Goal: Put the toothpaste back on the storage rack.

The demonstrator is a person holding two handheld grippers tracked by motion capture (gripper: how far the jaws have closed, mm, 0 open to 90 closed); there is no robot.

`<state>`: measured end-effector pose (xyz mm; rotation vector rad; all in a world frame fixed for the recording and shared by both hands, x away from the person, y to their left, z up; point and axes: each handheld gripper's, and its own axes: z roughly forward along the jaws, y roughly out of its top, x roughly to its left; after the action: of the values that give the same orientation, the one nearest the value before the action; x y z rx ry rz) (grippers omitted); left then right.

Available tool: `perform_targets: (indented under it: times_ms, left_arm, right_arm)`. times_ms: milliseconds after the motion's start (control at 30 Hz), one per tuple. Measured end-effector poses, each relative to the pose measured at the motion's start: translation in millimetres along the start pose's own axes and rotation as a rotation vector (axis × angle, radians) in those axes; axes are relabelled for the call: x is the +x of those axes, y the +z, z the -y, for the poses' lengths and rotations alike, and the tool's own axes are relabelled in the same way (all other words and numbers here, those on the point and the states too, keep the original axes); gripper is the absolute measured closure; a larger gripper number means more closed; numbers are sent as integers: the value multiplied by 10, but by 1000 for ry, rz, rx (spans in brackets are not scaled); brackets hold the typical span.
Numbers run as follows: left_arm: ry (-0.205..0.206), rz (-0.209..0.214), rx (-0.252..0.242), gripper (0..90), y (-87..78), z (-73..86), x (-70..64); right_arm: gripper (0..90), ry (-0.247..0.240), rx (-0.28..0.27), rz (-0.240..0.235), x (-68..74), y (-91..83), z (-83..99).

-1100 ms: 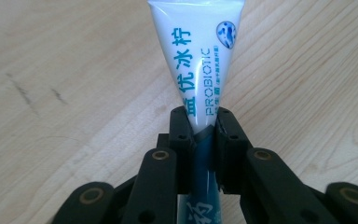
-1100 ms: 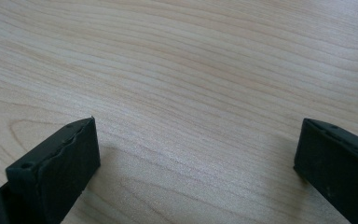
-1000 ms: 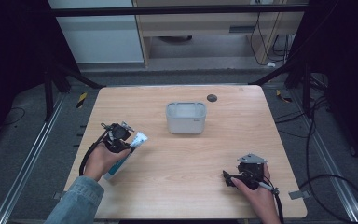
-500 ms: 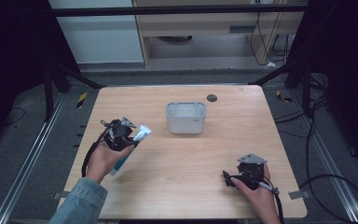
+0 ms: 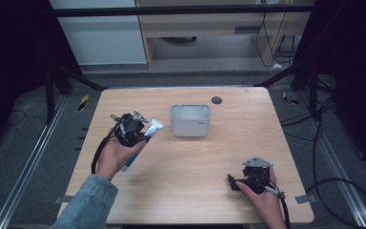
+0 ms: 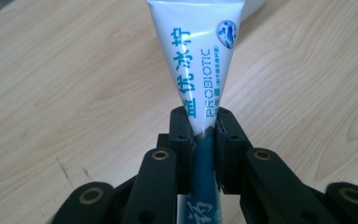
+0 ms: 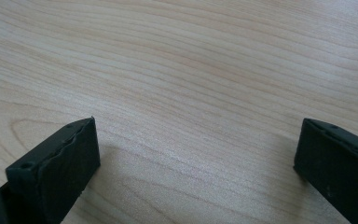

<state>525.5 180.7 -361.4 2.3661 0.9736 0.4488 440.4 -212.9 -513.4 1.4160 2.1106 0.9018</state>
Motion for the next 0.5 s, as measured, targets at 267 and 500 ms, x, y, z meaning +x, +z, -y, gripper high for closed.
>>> perform_targets:
  times_ms: [267,500]
  left_arm:
    - [-7,-13,-75,790,-113,-138,-34]
    - [-4,-10,-124,790,-128,-229,-72]
  right_arm:
    - [4,-1,0,0,0,0,0]
    - [4,0,0,0,0,0,0]
